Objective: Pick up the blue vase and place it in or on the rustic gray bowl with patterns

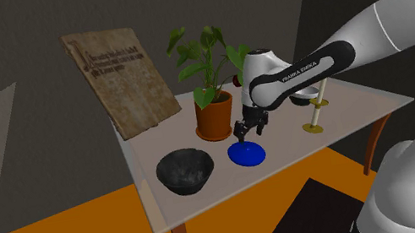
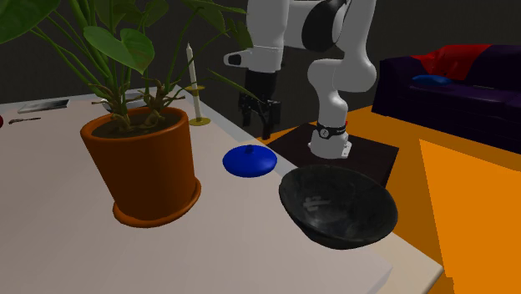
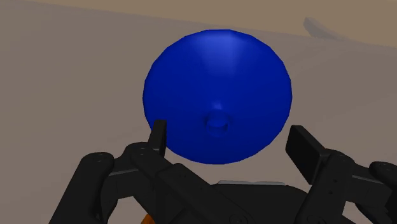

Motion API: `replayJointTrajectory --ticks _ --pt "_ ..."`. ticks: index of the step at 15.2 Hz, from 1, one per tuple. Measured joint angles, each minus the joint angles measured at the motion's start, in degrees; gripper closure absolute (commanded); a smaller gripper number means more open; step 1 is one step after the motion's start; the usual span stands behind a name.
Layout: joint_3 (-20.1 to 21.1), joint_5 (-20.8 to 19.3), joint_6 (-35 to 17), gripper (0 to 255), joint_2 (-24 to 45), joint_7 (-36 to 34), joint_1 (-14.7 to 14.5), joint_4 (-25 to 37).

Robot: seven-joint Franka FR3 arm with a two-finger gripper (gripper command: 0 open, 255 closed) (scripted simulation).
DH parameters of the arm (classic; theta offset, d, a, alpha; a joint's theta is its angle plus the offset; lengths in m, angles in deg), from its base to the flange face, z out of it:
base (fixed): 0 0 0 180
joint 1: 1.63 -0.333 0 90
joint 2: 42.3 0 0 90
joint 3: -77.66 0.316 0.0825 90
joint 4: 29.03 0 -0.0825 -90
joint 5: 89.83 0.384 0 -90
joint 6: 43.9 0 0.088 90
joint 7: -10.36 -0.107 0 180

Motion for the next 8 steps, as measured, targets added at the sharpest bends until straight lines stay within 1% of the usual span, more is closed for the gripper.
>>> replayJointTrajectory --ticks 4,8 --pt "-0.1 -0.3 -4.1 0 2.8 -0.3 0.2 -1.3" --pt "-0.2 -0.4 -5.1 0 3.4 -0.3 0.3 -1.7"
